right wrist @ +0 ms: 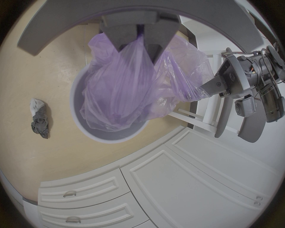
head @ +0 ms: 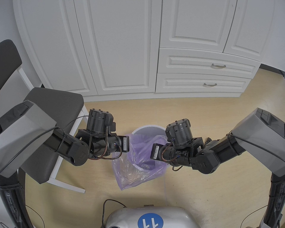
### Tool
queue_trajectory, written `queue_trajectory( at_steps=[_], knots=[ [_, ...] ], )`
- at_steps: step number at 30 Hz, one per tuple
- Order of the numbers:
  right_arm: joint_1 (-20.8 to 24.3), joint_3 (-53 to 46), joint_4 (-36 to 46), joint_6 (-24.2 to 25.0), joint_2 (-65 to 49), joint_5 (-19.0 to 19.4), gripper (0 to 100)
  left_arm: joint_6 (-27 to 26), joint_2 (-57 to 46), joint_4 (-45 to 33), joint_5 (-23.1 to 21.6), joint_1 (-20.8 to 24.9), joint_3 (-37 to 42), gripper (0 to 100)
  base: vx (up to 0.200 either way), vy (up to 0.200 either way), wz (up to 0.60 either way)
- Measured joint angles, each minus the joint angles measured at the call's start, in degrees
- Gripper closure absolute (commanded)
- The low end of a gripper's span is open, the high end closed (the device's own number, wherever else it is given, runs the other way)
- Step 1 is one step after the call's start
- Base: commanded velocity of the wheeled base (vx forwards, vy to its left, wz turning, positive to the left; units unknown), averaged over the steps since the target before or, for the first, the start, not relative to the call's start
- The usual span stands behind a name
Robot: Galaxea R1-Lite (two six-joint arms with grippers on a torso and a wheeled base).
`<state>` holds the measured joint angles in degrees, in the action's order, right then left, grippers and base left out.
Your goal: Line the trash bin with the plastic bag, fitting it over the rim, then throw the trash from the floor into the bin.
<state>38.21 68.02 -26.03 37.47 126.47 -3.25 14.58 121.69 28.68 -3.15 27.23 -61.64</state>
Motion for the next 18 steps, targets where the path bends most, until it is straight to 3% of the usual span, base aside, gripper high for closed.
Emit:
queue_trajectory(
  at_steps=[9, 18],
  knots=[
    [-3.38, 0.83, 0.77, -3.16, 1.99, -0.35, 100, 0.52, 4.06, 0.6, 0.13, 0.16, -1.93, 100, 0.0, 0.0, 0.0],
    [-8.5, -0.06, 4.17, -11.51, 1.32, -0.71, 100, 13.45, 4.67, 0.55, 0.24, 4.1, -5.32, 100, 0.0, 0.0, 0.0]
  ],
)
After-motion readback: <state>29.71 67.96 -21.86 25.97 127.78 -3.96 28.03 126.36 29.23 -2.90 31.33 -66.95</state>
